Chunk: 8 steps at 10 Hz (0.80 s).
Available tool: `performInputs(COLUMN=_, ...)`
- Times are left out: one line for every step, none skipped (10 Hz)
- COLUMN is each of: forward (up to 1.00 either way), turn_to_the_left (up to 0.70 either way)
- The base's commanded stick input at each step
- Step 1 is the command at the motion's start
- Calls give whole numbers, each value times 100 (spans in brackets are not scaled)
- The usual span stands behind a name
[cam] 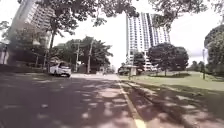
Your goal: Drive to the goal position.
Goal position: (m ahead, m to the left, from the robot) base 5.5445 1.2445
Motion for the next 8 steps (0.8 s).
performInputs(forward=70, turn_to_the_left=0)
performInputs(forward=70, turn_to_the_left=0)
performInputs(forward=70, turn_to_the_left=0)
performInputs(forward=70, turn_to_the_left=0)
performInputs(forward=70, turn_to_the_left=0)
performInputs(forward=70, turn_to_the_left=0)
performInputs(forward=70, turn_to_the_left=0)
performInputs(forward=70, turn_to_the_left=0)
